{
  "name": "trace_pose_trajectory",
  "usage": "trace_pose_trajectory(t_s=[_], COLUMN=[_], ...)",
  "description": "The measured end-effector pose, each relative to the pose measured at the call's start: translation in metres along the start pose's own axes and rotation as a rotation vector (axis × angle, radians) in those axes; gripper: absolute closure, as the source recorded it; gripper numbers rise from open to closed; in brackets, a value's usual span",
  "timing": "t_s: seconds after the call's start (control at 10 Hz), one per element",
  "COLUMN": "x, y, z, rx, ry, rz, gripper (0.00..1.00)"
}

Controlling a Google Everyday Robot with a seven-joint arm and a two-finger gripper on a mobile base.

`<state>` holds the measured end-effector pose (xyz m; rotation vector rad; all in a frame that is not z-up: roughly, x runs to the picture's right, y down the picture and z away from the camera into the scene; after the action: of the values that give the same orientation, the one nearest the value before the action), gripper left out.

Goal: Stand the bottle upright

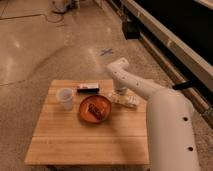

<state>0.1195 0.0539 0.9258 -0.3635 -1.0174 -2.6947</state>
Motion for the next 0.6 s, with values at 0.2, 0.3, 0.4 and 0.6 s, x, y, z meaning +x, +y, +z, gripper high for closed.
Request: trace_pose_trajectory(t_s=[0.2, 0.3, 0.4, 0.6], x=[0.0, 0.001, 0.003, 0.006], y=[0.013, 0.018, 0.023, 0.029], z=[-0.013, -0.019, -0.026, -0.039], rx=[0.002, 0.003, 0.005, 0.015], ry=[0.079, 0.124, 0.175, 0.271], rz=[0.042, 0.059, 0.074, 0.093], gripper=[1.0, 1.0, 1.0, 1.0])
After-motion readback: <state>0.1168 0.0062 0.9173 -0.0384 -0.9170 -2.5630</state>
